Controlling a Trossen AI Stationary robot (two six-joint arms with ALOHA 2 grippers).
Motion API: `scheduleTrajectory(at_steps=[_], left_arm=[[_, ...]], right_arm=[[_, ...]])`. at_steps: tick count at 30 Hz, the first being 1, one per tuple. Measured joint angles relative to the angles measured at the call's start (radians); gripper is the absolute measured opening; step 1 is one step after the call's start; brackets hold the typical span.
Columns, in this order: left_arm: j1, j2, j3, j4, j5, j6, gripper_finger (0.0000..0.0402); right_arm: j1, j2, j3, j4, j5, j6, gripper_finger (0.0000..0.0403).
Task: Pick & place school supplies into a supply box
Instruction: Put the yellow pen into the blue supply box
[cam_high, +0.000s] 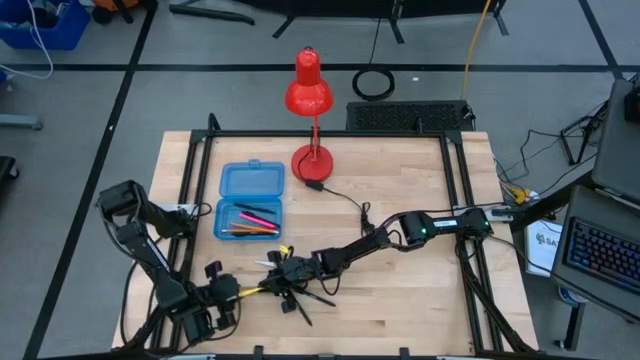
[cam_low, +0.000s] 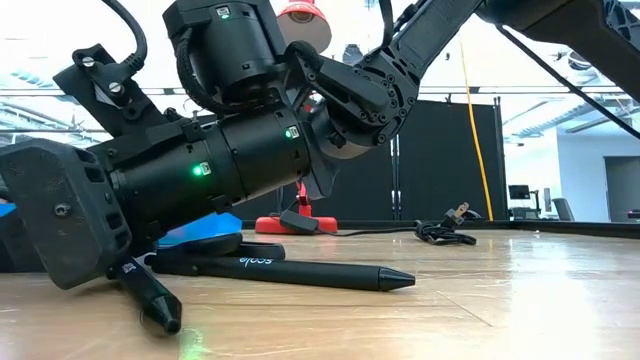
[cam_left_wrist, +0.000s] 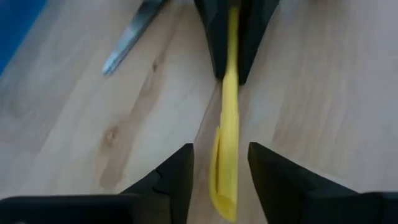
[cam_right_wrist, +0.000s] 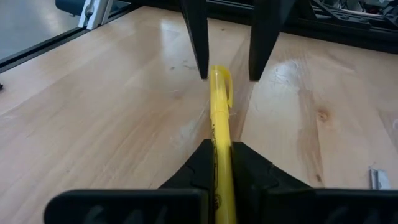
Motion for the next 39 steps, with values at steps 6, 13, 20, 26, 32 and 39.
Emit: scheduleTrajectory(at_steps=[6,13,20,26,32,39], left_arm=[[0.000,-0.058,0.001,-0.003,-0.052,0.027,0.0190],[-0.001,-0.092,0.002,-0.003,-0.108,0.039,0.0200],[-0.002,-0.092,0.002,-0.003,-0.131,0.048,0.0200],[-0.002,-0.092,0.002,-0.002,-0.145,0.055,0.0200],[-0.002,-0.092,0.002,-0.001,-0.157,0.058,0.0200],[-0.002,-0.092,0.002,0.000,-0.165,0.061,0.0200]], right_arm=[[0.000,-0.003,-0.001,0.013,0.001,-0.015,0.0023],[-0.007,-0.051,-0.004,-0.023,0.076,-0.111,0.0023],[-0.016,-0.084,-0.004,-0.040,0.139,-0.186,0.0023],[-0.015,-0.085,-0.004,0.000,0.138,-0.236,0.0023],[0.007,-0.086,-0.002,0.023,0.237,-0.362,0.0022],[0.020,-0.090,-0.002,0.049,0.271,-0.443,0.0022]])
